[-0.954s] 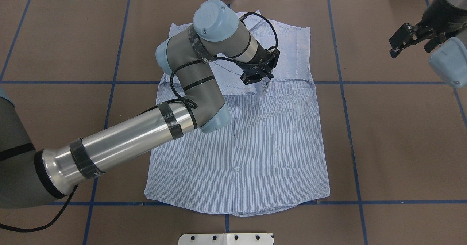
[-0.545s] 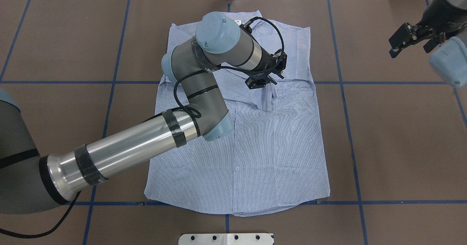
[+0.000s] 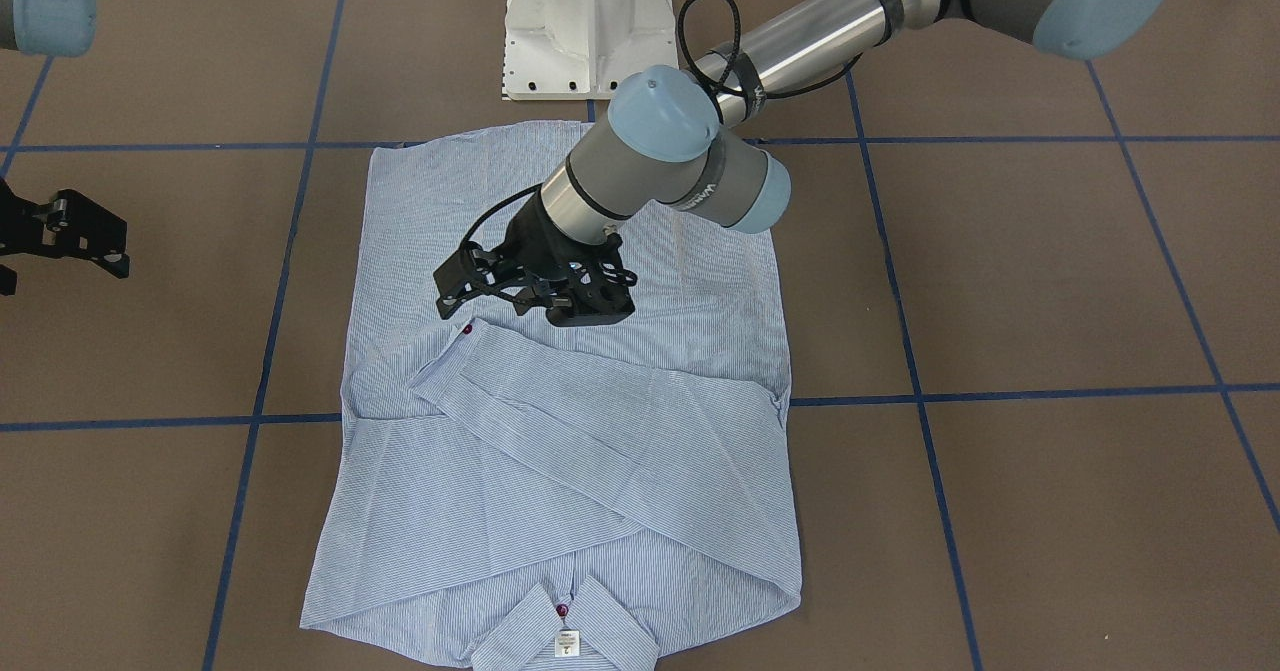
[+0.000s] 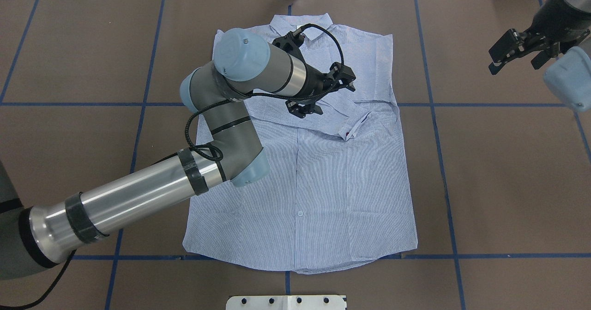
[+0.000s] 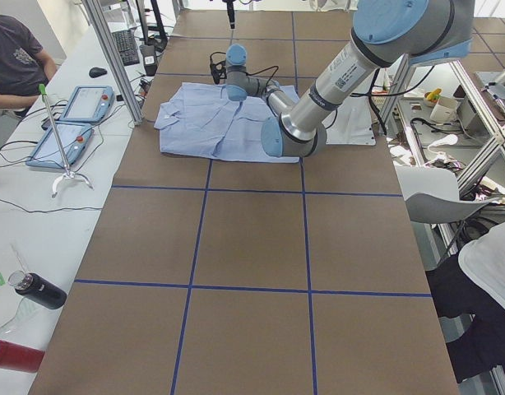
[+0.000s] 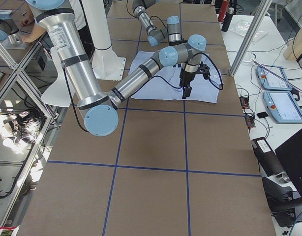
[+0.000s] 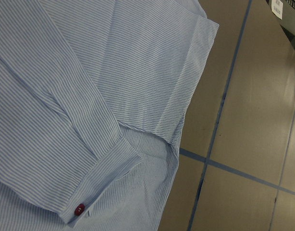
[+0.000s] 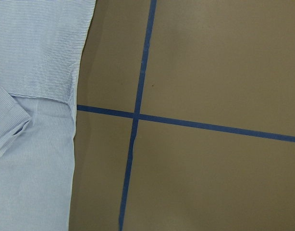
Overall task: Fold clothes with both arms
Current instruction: 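Release the sleeve with the left gripper while the right gripper moves toward the hem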
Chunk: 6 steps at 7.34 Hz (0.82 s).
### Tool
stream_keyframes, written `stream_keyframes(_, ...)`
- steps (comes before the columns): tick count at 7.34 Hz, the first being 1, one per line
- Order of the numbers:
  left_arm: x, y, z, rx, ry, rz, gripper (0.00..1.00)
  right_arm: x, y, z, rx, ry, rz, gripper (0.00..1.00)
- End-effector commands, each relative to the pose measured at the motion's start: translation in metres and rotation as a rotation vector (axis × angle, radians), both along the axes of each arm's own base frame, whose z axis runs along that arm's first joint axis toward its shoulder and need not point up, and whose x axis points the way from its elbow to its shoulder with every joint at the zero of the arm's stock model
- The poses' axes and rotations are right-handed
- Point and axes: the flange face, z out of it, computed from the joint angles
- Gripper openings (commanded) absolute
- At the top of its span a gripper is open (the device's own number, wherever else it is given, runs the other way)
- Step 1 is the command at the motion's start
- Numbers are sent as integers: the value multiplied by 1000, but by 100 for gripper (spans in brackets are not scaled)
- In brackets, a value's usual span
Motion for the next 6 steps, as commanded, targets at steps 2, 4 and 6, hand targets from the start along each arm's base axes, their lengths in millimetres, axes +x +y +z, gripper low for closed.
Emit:
stream_keyframes(2, -95, 1, 62, -8, -38, -49, 100, -38, 65, 2, 28, -89, 69, 100)
stream_keyframes(4, -159, 31, 81, 93, -137, -49, 100, -104, 104, 10, -46, -134, 137, 100)
stream_keyframes(6, -202, 54, 59, 133, -236, -37, 100, -144, 154, 32, -64, -164, 152, 100)
